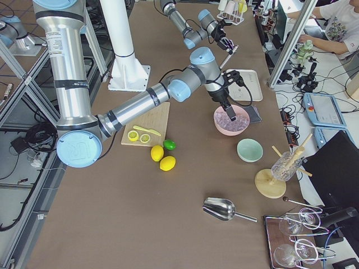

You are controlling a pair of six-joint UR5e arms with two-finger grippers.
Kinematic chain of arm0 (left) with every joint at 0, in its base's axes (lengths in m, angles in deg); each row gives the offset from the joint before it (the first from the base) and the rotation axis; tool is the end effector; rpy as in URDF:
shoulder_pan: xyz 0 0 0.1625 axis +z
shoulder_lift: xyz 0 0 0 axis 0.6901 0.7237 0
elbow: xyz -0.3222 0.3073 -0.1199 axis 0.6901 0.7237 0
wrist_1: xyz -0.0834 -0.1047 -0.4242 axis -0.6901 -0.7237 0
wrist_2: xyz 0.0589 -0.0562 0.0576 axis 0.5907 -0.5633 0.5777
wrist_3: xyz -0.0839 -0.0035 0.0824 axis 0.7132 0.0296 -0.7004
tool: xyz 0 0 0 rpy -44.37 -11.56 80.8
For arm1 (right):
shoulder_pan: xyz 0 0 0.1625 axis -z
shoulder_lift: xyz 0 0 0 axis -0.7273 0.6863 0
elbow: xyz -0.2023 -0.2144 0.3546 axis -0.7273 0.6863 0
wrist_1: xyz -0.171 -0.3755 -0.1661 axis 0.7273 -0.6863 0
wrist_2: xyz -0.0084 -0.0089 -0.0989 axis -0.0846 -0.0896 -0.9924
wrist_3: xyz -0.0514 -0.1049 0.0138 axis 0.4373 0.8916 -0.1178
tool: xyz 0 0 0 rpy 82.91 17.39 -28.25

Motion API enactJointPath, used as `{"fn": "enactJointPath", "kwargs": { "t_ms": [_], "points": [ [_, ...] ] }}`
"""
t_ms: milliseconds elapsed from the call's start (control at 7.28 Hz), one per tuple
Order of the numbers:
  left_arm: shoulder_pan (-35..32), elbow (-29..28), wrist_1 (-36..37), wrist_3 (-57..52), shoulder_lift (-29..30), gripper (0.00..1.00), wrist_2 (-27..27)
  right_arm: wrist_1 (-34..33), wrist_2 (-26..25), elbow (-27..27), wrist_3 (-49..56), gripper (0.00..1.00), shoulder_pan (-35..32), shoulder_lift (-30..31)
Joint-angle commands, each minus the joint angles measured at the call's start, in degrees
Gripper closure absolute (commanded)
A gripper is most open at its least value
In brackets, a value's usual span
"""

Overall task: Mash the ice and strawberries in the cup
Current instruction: 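Press the pestle down on the ice and strawberry with the left gripper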

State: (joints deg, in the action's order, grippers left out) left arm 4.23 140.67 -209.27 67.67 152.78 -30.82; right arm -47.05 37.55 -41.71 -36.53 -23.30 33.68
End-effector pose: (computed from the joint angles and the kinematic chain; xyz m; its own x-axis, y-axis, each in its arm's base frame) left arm 0.5468 -0.6220 0.1845 0.2534 0.6577 -0.7094 0.6274 0.4464 0.6380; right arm -0.1053 -0.5580 0.4123 0.8326 -0.2682 0.4846 -0.0567 0.8291 0.5562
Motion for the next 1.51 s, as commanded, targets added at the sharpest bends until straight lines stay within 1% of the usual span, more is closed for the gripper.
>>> {"fn": "enactJointPath", "kwargs": {
  "t_ms": [0,412,1098,1236,1373],
  "points": [
    [1.0,-0.1,-0.1,0.0,-0.9,1.00,0.4,0.0,-0.1,0.1,0.0,0.00,0.0,0.0],
    [1.7,-0.5,0.0,0.0,-1.7,1.00,0.4,0.0,-0.1,0.3,0.0,0.00,0.0,0.1],
    [2.2,-1.5,1.8,0.0,-0.2,1.00,0.3,0.1,-0.3,0.4,-0.1,0.00,0.0,0.5],
    [1.8,-0.8,1.9,0.1,-0.2,1.00,-0.1,0.0,-0.3,0.3,0.0,0.00,0.0,0.6],
    [1.2,1.4,2.1,1.4,-0.2,1.00,-0.2,0.0,-0.3,0.4,-0.1,0.00,0.0,0.6]
  ]
}}
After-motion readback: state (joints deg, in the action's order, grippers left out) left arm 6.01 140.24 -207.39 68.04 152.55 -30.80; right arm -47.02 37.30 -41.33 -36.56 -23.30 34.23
